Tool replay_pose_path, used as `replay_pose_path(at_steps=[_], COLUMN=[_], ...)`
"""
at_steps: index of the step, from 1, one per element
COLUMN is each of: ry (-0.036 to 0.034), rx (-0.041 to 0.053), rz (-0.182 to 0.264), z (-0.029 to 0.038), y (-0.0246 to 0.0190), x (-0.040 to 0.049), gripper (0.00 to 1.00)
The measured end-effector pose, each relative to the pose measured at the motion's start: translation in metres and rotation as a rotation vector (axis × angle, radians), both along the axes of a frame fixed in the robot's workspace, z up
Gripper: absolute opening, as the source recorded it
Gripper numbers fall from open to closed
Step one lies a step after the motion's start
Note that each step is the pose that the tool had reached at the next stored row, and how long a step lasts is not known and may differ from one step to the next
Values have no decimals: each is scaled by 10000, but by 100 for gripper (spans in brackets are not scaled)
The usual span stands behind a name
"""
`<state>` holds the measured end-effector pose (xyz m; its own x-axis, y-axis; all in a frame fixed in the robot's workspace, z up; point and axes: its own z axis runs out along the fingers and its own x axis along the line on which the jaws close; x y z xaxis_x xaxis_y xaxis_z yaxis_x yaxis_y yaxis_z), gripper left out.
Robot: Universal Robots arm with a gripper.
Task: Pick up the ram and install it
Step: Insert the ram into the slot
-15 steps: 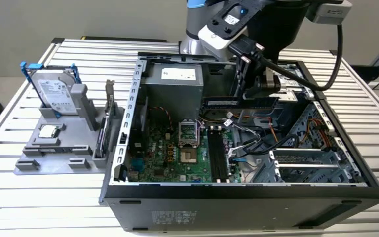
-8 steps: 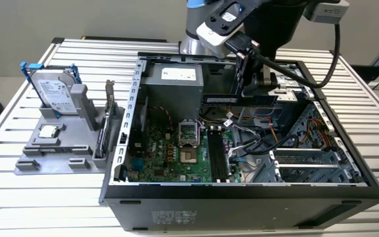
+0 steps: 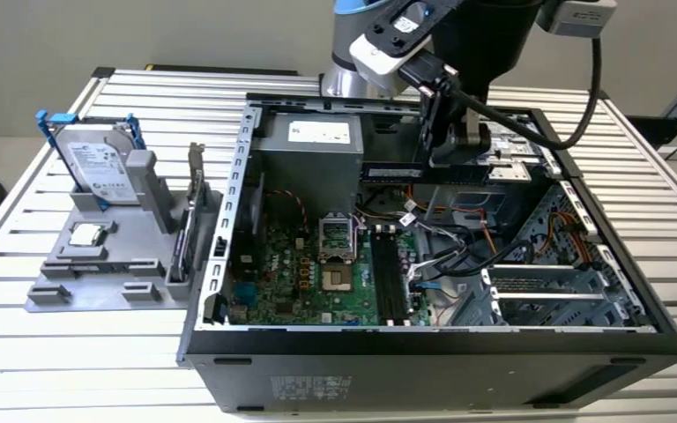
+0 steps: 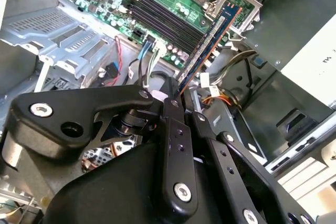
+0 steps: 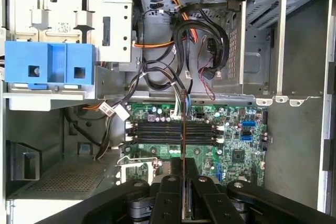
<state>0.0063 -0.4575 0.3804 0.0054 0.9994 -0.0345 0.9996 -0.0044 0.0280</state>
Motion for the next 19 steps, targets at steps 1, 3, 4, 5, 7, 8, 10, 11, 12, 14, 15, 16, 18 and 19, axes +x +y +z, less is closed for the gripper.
replay_pose_path(at_steps=[1, 3, 4, 5, 7, 8, 10, 11, 12, 14, 15, 16, 18, 19], ry=[0, 0, 0, 1, 1, 0, 0, 0, 0, 0, 1, 0, 1, 0], rx=[0, 1, 1, 0, 0, 0, 0, 0, 1, 1, -1, 0, 0, 1], rz=[0, 0, -1, 0, -1, -1, 0, 0, 0, -1, -1, -1, 0, -1], z=[-1, -3, -4, -5, -6, -7, -9, -10, -11, -13, -13, -15, -17, -19], y=[10, 29, 38, 47, 65, 73, 92, 100, 109, 128, 137, 145, 163, 171], x=[0, 0, 0, 0, 0, 0, 0, 0, 0, 0, 0, 0, 0, 0], gripper=[0, 0, 0, 0, 0, 0, 0, 0, 0, 0, 0, 0, 0, 0])
